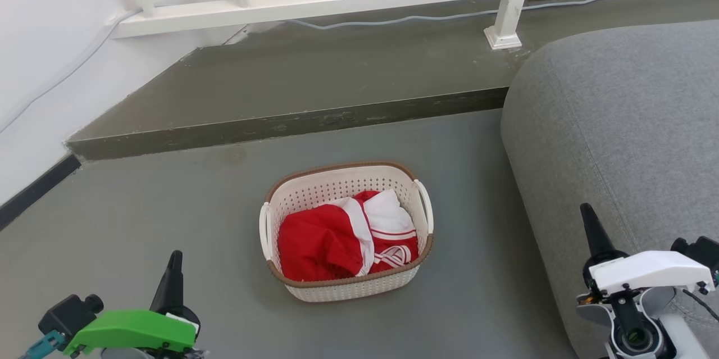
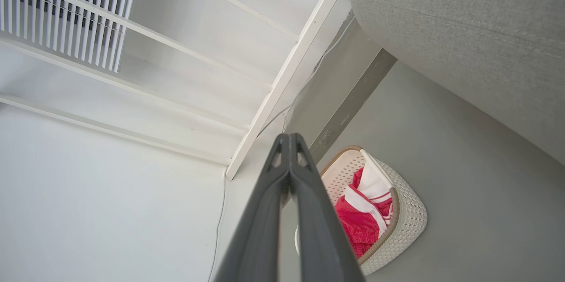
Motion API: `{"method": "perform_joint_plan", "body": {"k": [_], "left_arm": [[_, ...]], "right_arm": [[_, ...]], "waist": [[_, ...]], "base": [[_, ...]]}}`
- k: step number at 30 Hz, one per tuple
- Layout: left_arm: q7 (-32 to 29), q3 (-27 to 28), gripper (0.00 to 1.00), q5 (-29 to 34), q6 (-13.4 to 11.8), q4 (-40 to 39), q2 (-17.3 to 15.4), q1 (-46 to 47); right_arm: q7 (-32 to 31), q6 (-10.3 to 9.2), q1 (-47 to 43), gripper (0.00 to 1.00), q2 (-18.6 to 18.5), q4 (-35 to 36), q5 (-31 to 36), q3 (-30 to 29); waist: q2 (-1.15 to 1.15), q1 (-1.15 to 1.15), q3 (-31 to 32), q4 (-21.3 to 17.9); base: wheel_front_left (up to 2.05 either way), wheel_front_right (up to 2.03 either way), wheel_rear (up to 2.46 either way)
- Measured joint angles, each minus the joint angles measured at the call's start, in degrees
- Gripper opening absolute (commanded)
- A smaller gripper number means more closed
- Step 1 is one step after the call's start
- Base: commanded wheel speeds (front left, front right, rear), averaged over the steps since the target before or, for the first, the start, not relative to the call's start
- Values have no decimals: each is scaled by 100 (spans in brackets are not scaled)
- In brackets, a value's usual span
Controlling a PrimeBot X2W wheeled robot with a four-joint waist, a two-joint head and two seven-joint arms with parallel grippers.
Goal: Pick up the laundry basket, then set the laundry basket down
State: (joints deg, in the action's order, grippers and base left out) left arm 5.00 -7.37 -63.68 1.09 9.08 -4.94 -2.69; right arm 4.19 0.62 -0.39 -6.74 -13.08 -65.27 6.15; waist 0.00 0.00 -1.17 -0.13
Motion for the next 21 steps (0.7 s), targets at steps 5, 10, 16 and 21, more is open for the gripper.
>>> {"method": "perform_joint_plan", "body": {"k": [5, 10, 16, 21], "left_arm": [[-88, 68, 0, -364, 49, 54, -3, 44], [-151, 143, 0, -720, 124, 132, -9, 81], [-244, 213, 0, -1135, 196, 176, -18, 163], [-303, 288, 0, -1490, 249, 242, -21, 191]], "right_arm": [[-77, 63, 29, 0, 27, -22, -323, -107], [-156, 133, 63, 0, 44, -38, -648, -215], [-256, 190, 115, 0, 64, -65, -1036, -347], [-334, 244, 135, 0, 93, -90, -1357, -445]], "waist": [[0, 0, 11, 1], [0, 0, 22, 3], [0, 0, 34, 4], [0, 0, 45, 6]], "base": [[0, 0, 0], [0, 0, 0], [0, 0, 0], [0, 0, 0]]}}
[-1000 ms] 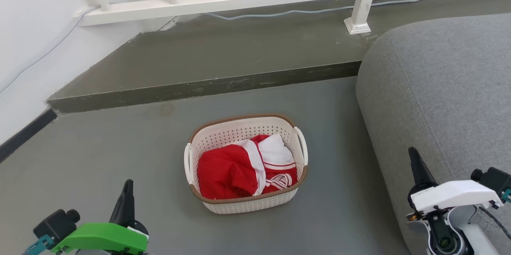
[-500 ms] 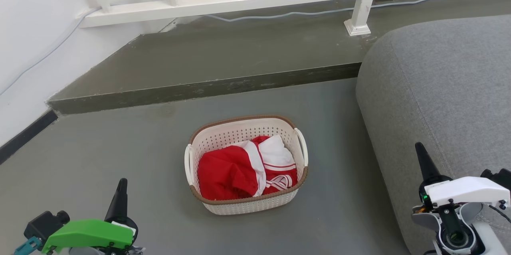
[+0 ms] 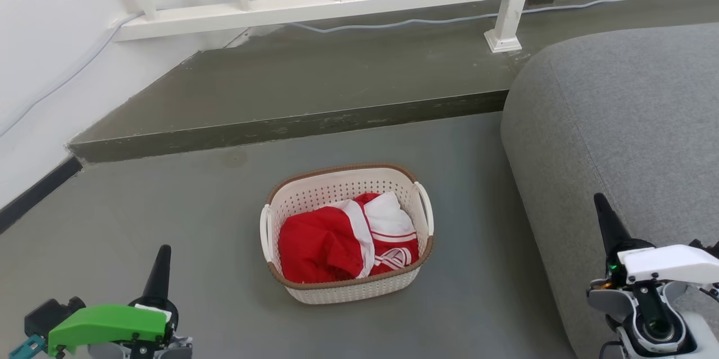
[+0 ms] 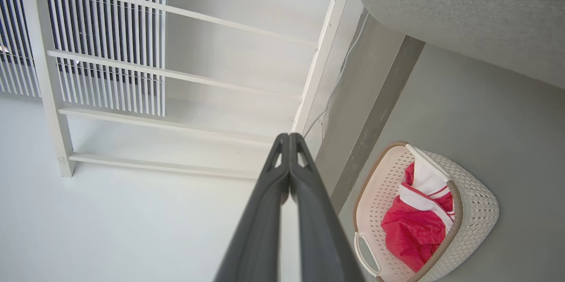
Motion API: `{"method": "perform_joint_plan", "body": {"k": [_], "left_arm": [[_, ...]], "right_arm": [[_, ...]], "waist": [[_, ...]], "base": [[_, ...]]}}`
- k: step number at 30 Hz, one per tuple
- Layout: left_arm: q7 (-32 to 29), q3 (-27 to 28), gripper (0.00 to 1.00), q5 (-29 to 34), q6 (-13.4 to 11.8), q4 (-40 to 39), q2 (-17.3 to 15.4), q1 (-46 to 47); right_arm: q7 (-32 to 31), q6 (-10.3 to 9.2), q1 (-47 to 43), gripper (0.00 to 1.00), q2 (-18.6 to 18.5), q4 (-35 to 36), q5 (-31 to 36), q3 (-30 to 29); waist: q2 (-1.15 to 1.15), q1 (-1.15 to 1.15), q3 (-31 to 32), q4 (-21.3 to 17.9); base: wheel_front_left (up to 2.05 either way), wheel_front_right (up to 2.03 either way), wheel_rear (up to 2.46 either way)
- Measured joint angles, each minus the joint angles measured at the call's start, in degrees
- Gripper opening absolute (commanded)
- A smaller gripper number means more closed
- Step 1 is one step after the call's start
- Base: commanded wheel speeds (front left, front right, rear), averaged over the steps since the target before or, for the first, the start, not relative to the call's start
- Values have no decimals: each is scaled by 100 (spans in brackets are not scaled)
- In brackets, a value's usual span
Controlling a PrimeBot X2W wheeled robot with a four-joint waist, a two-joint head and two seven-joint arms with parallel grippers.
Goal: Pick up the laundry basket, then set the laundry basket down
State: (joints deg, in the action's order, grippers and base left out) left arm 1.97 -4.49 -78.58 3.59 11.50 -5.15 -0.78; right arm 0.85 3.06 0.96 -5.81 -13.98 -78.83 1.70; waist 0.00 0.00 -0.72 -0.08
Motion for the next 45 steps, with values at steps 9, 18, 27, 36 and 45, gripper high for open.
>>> {"method": "perform_joint_plan", "body": {"k": [9, 18, 27, 36, 45], "left_arm": [[-144, 110, 0, -656, 101, 102, -5, 107], [-253, 246, 0, -1274, 213, 192, -13, 208], [-357, 343, 0, -1758, 289, 281, -22, 265], [-369, 349, 0, -1758, 294, 302, -23, 287], [-369, 354, 0, -1758, 296, 330, -23, 314]], "right_arm": [[-143, 143, 77, 0, 33, -40, -597, -192], [-265, 253, 128, 0, 56, -76, -1172, -385], [-376, 347, 197, 0, 87, -120, -1610, -532], [-376, 348, 209, 0, 92, -132, -1611, -536], [-376, 348, 211, 0, 94, -149, -1611, -539]], "waist": [[0, 0, 19, 2], [0, 0, 39, 5], [0, 0, 52, 7], [0, 0, 53, 7], [0, 0, 54, 7]], "base": [[0, 0, 0], [0, 0, 0], [0, 0, 0], [0, 0, 0], [0, 0, 0]]}}
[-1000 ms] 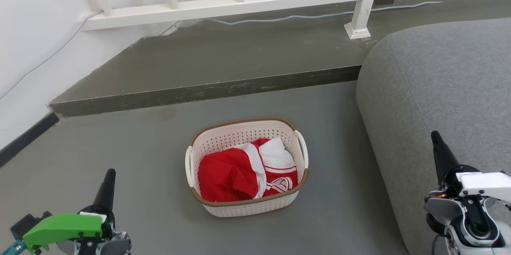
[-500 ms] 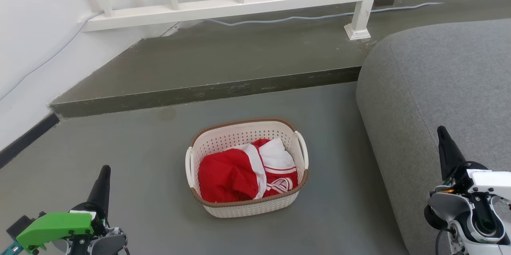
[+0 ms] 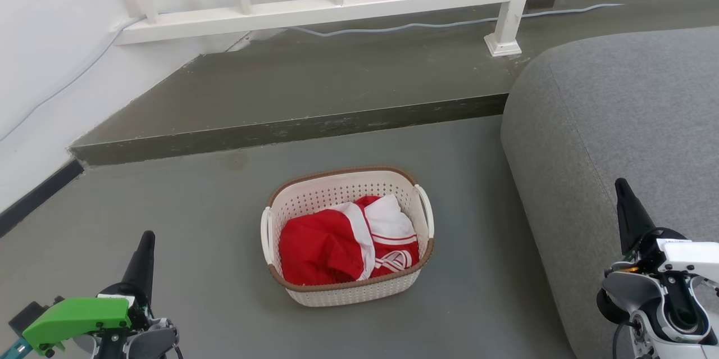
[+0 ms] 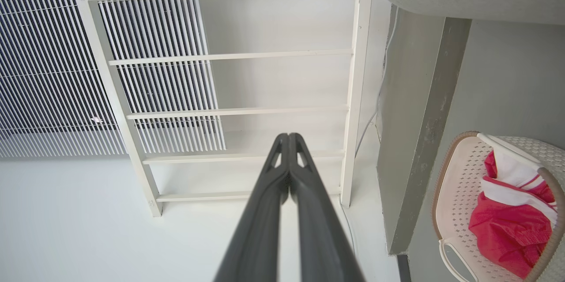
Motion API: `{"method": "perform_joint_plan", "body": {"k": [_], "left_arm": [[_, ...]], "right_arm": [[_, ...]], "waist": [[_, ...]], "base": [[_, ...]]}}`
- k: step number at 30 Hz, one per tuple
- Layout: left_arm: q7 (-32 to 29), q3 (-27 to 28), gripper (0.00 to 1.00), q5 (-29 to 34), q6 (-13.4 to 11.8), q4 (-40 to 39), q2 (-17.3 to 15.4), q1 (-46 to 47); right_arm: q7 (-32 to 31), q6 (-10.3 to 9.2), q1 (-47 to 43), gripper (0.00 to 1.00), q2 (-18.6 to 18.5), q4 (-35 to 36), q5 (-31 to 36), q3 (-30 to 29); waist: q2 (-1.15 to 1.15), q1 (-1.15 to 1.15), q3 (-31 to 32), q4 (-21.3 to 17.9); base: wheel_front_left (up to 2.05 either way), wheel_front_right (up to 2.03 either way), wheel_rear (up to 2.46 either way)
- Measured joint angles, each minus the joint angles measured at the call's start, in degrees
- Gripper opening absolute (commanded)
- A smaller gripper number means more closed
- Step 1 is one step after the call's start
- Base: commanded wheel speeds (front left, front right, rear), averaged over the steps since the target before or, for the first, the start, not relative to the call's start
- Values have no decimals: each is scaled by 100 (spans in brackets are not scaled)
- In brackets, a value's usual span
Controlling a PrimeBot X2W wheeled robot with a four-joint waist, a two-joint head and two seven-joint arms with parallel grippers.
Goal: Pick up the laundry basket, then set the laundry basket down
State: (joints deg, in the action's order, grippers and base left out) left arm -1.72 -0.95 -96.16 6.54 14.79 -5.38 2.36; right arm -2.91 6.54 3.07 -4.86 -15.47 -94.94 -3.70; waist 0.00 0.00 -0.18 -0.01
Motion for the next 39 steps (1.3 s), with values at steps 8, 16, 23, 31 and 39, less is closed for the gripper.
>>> {"method": "perform_joint_plan", "body": {"k": [8, 16, 23, 31, 39], "left_arm": [[-1, 4, 0, 0, 1, 20, 0, 2], [-9, 13, 0, 0, 1, 44, 1, 3], [-33, 19, 0, 0, 3, 53, 1, 5], [-33, 23, 0, 0, 8, 70, 1, 5], [-33, 26, 0, 0, 8, 82, 1, 7]], "right_arm": [[-1, 0, 2, 0, 2, -8, 0, -5], [-25, 1, 3, 0, 7, -19, 0, -10], [-26, 1, 4, 0, 8, -29, 0, -13], [-42, 1, 5, 0, 13, -35, 0, -18], [-42, 2, 6, 0, 18, -40, 0, -24]], "waist": [[0, 0, 1, 0], [0, 0, 1, 0], [0, 0, 2, 0], [0, 0, 2, 0], [0, 0, 2, 0]], "base": [[0, 0, 0], [0, 0, 0], [0, 0, 0], [0, 0, 0], [0, 0, 0]]}}
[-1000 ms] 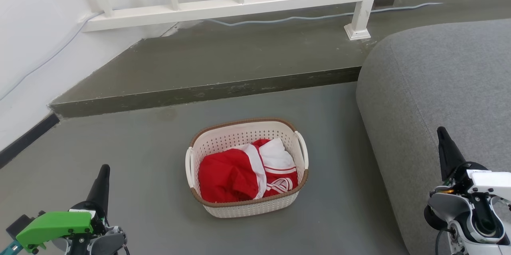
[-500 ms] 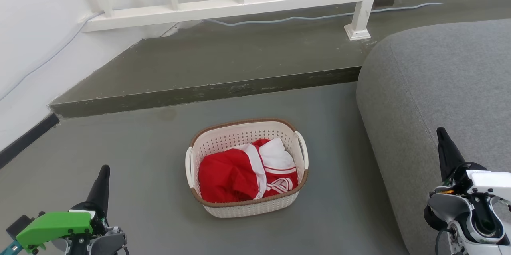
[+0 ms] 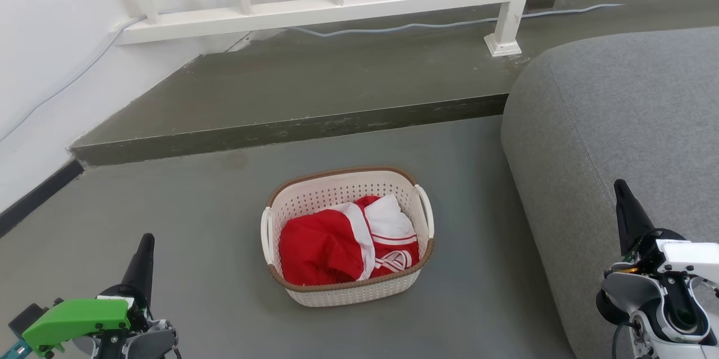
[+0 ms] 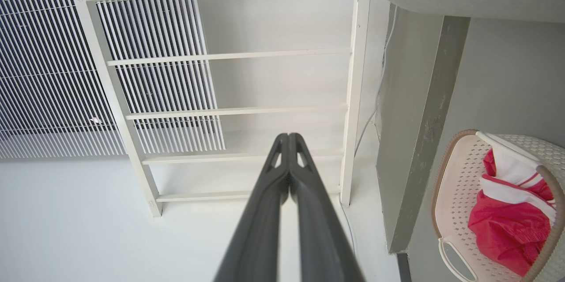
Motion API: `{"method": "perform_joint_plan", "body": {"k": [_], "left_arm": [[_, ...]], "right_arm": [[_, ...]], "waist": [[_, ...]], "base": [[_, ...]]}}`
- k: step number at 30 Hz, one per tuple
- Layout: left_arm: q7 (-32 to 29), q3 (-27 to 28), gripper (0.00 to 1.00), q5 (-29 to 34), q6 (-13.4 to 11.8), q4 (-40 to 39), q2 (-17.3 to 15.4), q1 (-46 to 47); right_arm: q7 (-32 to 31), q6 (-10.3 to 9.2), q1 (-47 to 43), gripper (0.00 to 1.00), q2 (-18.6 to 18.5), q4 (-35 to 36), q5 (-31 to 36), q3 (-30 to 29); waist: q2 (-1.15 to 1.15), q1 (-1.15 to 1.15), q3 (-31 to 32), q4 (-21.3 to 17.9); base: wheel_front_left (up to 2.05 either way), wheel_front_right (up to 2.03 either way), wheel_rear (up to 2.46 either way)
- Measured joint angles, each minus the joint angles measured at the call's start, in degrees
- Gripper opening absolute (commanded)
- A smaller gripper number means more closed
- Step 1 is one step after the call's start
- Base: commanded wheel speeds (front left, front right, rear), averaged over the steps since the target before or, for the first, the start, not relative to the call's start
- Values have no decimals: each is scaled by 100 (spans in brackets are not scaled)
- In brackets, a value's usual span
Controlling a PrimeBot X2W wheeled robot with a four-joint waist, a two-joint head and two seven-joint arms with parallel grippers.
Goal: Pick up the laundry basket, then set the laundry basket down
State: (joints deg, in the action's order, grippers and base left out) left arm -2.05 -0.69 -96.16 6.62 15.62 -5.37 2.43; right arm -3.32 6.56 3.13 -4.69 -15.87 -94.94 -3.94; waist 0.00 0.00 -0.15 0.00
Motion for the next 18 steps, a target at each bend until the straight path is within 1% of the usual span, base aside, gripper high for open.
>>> {"method": "perform_joint_plan", "body": {"k": [15, 18], "left_arm": [[-1, 7, 0, 1, 1, 16, 1, 2], [-2, 9, 0, 1, 41, 20, 1, 3]], "right_arm": [[0, 0, 1, 0, 5, -16, 1, -8], [0, 0, 1, 0, 7, -19, 0, -9]], "waist": [[0, 0, 1, 0], [0, 0, 1, 0]], "base": [[0, 0, 0], [0, 0, 0]]}}
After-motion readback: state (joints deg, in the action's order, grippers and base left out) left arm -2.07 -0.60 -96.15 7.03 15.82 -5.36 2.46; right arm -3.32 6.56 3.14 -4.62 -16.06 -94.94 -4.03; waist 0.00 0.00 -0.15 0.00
